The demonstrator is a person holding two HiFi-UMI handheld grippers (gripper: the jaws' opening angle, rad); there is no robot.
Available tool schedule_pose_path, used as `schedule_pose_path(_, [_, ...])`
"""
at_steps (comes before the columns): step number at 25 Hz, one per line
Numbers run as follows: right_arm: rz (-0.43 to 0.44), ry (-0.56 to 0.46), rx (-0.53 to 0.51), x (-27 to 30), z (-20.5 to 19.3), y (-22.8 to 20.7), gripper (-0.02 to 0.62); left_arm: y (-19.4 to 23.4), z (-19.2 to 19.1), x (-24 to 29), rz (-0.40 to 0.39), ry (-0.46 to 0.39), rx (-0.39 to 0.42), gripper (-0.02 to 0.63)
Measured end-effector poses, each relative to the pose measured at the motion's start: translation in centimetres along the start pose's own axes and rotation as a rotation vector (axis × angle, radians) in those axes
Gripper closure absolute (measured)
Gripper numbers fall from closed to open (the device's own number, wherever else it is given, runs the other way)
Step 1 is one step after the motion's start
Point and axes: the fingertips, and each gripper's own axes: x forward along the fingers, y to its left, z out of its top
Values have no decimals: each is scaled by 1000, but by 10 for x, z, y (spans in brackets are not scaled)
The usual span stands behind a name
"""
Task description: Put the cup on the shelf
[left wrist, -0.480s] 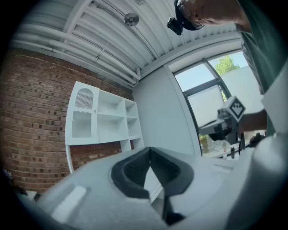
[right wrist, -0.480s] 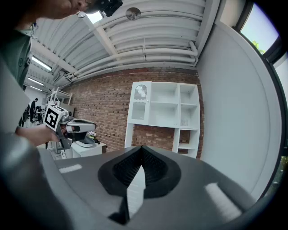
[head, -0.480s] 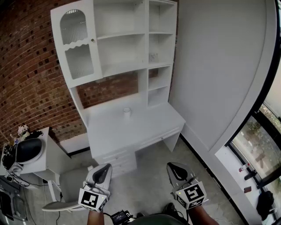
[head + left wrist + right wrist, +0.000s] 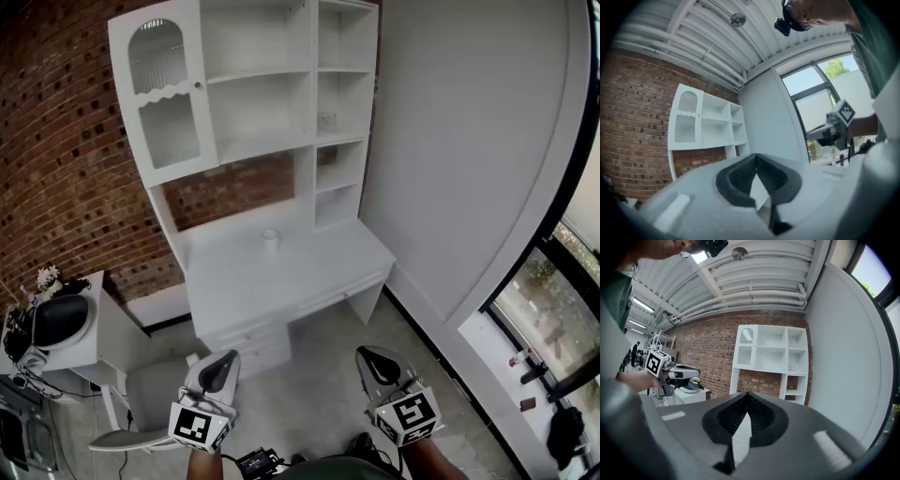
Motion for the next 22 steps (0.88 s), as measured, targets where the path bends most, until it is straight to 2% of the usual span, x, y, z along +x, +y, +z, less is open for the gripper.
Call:
schedule_pose_path(6, [-2,-35,54,2,2,-4,589,1,-2,3,-8,-1,-1,603])
schedule_pose_path(12, [10,-31,46,9,-2,-13,589,-2,-8,19,-35,5,-1,603])
schedule_pose_path(22, [72,-35,90,48,-13,-87,589,-6,-16,91,8,56,2,603])
